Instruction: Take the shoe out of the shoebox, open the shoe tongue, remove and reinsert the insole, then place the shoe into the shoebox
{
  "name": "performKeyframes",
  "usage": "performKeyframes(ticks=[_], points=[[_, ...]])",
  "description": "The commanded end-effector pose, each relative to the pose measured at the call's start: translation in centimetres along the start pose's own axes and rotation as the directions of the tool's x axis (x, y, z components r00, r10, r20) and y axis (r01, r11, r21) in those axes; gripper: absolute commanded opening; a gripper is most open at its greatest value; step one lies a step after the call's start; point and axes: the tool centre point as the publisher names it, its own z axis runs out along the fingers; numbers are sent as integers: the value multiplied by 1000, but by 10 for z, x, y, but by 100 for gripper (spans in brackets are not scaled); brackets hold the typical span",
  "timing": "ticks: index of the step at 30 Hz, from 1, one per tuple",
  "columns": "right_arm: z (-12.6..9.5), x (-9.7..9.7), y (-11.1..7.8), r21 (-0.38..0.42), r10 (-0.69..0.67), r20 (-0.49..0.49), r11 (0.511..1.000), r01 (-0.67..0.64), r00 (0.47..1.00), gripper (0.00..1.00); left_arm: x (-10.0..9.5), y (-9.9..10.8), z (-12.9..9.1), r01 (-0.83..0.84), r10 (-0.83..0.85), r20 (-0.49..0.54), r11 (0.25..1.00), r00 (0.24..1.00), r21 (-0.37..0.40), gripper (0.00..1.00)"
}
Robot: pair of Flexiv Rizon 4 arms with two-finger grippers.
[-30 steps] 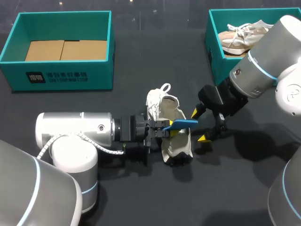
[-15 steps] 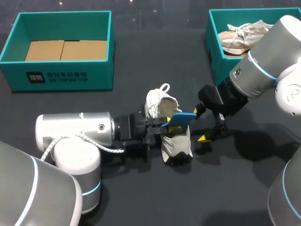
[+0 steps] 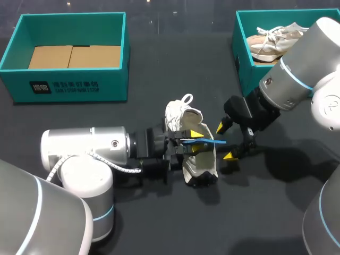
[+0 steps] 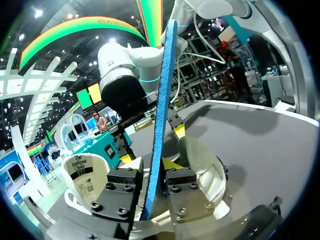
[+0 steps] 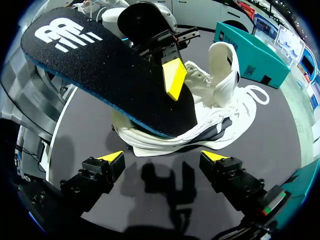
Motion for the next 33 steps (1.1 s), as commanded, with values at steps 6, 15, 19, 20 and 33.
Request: performKeyframes(ticks=[6,15,19,20,33], points=[[1,0,0,2,0,0,1000,0,1000,100,2,-13,-5,-20,20,15,1000,1000,14,27],[1,0,0,2,0,0,1000,0,1000,100,7,-29,0,-48,48,21,998,999,33,29],[1,0,0,2,0,0,1000,0,1000,100,9,-32,2,-84,83,24,995,996,51,20],[1,0,0,2,0,0,1000,0,1000,100,9,-32,3,-96,95,28,994,995,53,9],[1,0,0,2,0,0,1000,0,1000,100,0,-10,6,-176,176,48,984,983,10,0]])
